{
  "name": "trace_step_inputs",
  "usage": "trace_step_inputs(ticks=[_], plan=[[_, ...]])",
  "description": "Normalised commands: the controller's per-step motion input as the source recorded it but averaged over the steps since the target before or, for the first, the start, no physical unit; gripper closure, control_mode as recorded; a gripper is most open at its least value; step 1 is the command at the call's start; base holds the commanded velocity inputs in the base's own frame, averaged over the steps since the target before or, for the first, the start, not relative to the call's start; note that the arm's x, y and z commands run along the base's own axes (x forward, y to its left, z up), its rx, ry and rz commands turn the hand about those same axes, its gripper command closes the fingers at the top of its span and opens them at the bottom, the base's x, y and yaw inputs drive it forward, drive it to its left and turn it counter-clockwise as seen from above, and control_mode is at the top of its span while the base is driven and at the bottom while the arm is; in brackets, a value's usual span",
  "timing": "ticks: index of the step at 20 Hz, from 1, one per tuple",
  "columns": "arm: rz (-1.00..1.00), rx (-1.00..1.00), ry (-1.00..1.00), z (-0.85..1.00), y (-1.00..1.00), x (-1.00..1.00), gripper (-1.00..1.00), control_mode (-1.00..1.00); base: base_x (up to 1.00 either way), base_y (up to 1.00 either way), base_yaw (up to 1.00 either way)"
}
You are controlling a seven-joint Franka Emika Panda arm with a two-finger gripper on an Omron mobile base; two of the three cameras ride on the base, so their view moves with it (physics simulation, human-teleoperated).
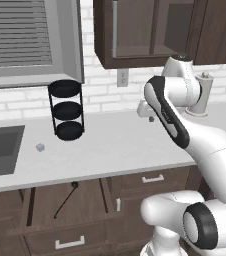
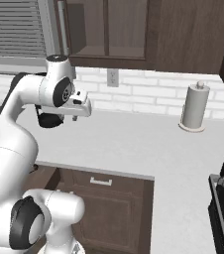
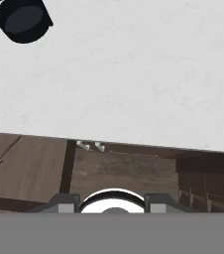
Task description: Pick the ladle from the drawer and place it on the counter.
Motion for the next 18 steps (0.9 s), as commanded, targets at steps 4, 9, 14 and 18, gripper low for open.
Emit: trace_step_inputs(ticks=[4,9,14,18], plan=[[0.00,0.00,0.01,0.00,0.06,-0.10,-1.00,-1.00,0.00,0.00,0.00],[0.00,-0.02,0.00,-0.04,0.66,-0.20,-1.00,-1.00,0.00,0.00,0.00],[0.00,-0.03,0.04,-0.15,1.00,-0.05,-1.00,-1.00,0.00,0.00,0.00],[0.00,0.00,0.05,-0.14,1.00,0.01,-1.00,-1.00,0.00,0.00,0.00]])
